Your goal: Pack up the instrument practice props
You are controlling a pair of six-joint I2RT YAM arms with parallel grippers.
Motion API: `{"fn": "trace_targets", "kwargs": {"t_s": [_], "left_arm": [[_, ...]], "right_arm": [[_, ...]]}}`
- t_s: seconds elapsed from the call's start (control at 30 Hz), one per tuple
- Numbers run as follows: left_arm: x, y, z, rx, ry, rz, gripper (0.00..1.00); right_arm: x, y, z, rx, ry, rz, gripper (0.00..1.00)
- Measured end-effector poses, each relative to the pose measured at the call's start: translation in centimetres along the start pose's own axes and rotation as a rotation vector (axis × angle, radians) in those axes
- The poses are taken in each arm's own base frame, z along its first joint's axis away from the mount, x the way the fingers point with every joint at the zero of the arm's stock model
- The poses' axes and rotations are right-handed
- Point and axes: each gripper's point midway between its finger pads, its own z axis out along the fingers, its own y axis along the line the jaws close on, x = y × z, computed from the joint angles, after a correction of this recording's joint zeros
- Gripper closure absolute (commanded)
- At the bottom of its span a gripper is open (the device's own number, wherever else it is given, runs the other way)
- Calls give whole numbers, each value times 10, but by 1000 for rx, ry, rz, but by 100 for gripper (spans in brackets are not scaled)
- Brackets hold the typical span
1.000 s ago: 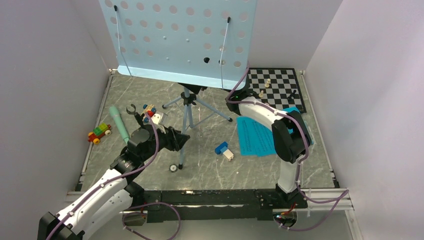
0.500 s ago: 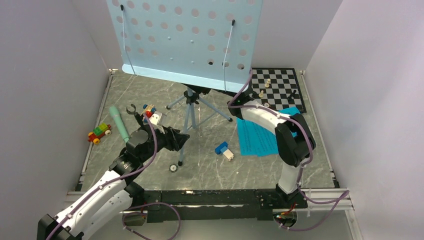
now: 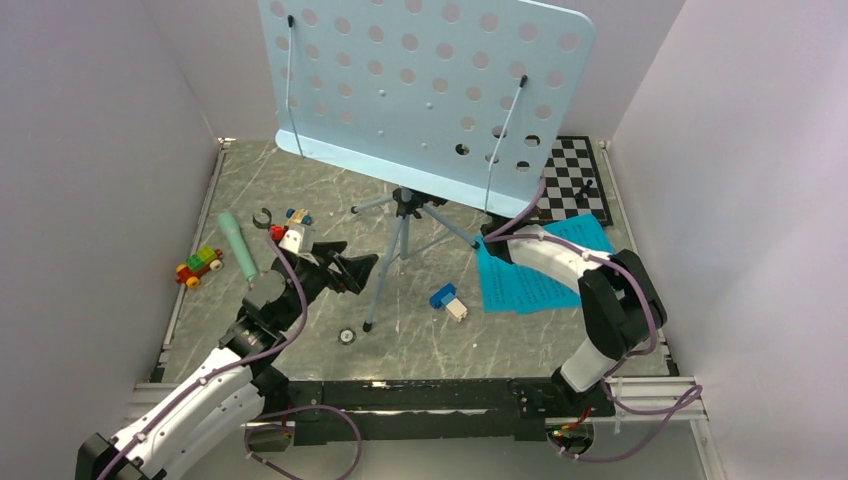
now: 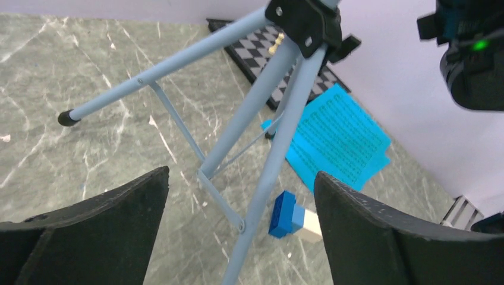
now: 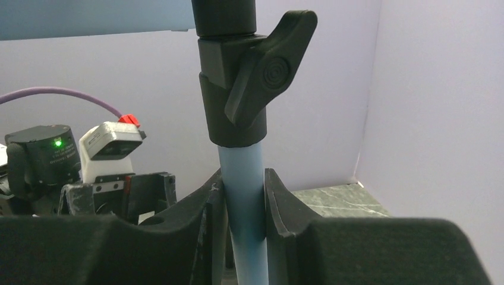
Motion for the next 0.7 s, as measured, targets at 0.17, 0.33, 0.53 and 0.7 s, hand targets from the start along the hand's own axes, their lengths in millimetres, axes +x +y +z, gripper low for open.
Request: {"fn": "trace_targets", "kwargs": {"t_s": [0.17,0.33,0.53,0.7], "left_arm": [[-11,-3,13,28,-71,27,1],[-7,-9,33,89,-54,112,1],[-10,-20,50,173,-75,212,1],[0,-24,64,231,-75,272,1]], "right_arm": [[-9,1,-15,14,-16,-7,100],[-9,-14,-22,46,15,27,100],[-7,-29,-27,73,30,66,100],[-6,-28,-26,50,13,87,100]]}}
